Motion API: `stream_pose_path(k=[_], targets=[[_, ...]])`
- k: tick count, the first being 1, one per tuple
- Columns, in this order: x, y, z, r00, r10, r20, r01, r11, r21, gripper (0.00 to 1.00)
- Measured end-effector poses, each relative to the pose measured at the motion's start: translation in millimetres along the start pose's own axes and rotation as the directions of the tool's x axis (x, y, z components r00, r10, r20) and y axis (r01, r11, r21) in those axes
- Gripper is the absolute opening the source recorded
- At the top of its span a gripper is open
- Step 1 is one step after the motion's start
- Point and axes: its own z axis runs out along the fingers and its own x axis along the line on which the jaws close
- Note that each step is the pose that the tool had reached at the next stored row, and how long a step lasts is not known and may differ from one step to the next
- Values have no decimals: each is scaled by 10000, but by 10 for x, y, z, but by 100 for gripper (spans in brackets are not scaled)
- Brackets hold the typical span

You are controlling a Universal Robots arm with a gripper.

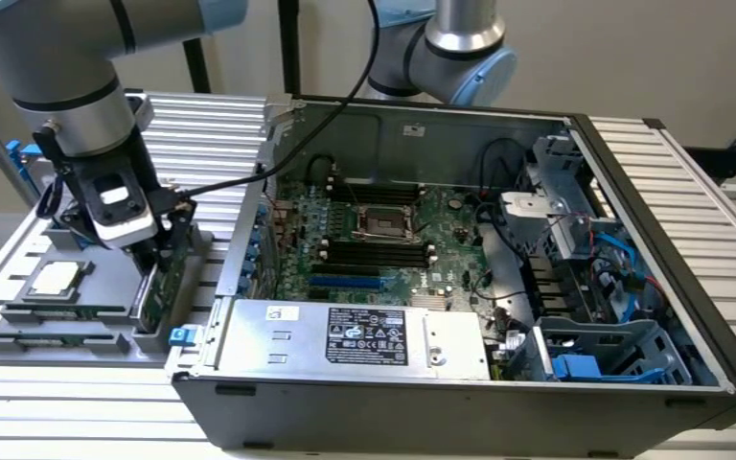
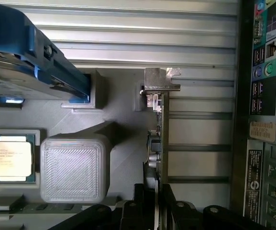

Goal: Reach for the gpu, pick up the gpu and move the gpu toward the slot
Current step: 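Pick up the gpu and move the gpu toward the slot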

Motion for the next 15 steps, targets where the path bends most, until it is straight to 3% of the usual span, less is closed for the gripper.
stream_pose_path(k=[5, 15], targets=[[-22, -7, -13, 9999, 0, -148, -1, 10000, -98, 26], [-67, -13, -139, 9993, -5, -365, -2, 9998, -178, 26]])
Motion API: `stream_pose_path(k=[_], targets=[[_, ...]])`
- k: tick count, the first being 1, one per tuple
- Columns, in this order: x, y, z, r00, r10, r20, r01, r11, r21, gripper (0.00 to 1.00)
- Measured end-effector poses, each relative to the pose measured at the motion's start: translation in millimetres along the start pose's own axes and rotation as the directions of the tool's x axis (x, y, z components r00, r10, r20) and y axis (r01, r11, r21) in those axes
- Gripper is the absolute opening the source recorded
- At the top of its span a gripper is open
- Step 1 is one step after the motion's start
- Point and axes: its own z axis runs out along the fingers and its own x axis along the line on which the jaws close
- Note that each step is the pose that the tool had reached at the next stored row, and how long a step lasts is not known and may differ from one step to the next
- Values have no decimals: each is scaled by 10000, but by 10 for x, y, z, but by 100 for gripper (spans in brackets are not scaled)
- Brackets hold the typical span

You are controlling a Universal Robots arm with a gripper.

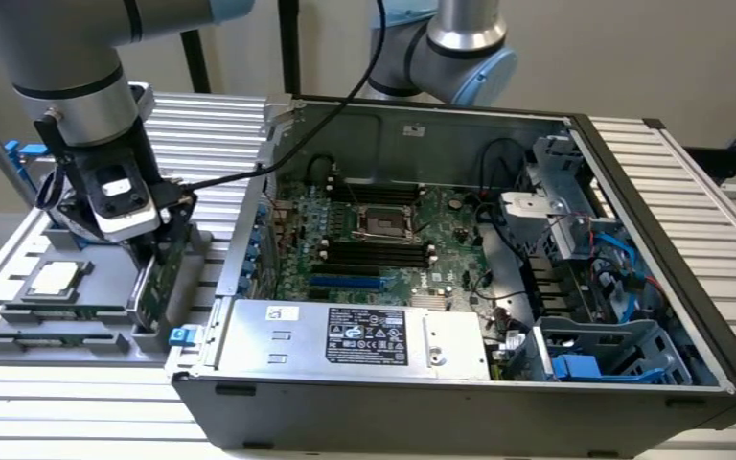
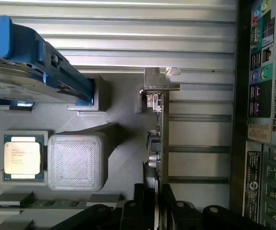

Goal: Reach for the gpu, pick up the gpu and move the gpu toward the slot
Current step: 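Pick up the gpu and move the gpu toward the slot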

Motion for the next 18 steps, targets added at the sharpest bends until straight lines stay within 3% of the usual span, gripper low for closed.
stream_pose_path(k=[10, 18], targets=[[-41, -5, -299, 9999, -2, -167, 0, 10000, -76, 26], [-140, -21, -663, 9998, -2, -210, 0, 10000, -80, 26]])
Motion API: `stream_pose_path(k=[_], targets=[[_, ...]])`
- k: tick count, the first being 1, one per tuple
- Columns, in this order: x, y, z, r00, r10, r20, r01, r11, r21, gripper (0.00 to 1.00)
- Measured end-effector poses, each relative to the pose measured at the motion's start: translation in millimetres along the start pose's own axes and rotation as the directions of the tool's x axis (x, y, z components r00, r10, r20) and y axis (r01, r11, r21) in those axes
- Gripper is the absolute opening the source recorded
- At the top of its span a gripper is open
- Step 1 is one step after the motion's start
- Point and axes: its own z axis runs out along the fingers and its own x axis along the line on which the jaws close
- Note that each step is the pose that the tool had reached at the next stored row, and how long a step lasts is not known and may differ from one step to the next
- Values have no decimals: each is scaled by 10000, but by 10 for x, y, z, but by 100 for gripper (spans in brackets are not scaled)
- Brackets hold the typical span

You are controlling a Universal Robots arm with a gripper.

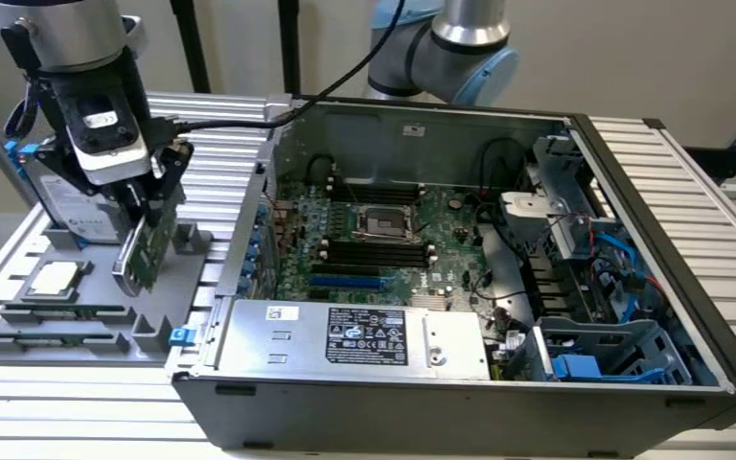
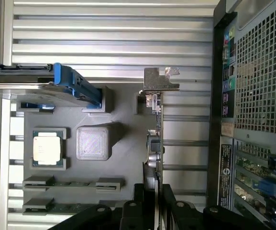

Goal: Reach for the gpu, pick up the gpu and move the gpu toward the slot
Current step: 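Pick up the gpu and move the gpu toward the slot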

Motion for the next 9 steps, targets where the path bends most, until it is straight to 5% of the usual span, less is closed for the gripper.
stream_pose_path(k=[9], targets=[[-303, -38, -414, 10000, -1, -40, 1, 10000, -3, 26]])
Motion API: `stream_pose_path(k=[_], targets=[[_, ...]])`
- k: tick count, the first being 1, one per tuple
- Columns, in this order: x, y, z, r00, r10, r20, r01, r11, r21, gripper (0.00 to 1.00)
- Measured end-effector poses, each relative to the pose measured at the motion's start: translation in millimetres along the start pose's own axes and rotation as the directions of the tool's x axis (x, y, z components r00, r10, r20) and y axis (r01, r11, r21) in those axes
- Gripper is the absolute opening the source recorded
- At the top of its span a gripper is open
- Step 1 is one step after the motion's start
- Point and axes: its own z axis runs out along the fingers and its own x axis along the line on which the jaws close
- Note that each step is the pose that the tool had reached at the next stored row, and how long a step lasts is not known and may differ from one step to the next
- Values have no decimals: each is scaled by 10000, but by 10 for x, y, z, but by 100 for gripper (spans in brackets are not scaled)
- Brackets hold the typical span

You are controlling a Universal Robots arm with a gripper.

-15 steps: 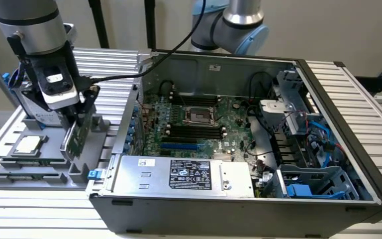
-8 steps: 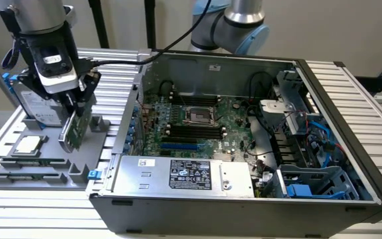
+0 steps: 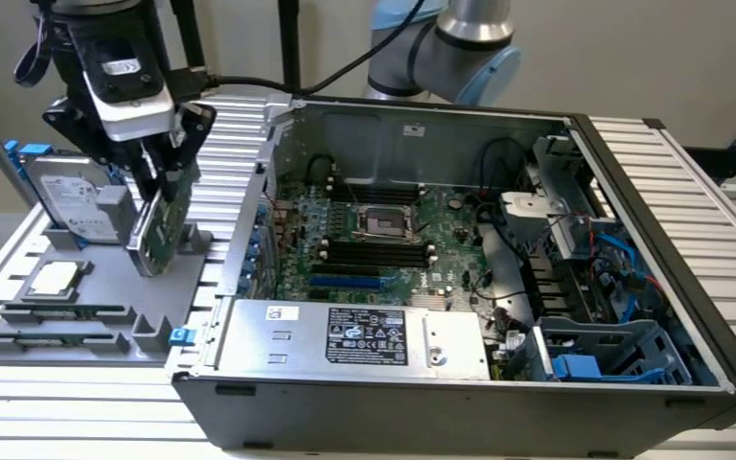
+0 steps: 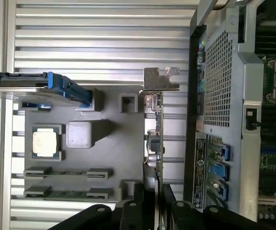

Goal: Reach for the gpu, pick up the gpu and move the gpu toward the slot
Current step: 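Pick up the gpu and move the gpu toward the slot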

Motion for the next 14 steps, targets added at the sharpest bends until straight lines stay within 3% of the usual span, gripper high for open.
stream_pose_path(k=[14], targets=[[-622, -95, -650, 10000, 1, -92, -1, 10000, -20, 26]])
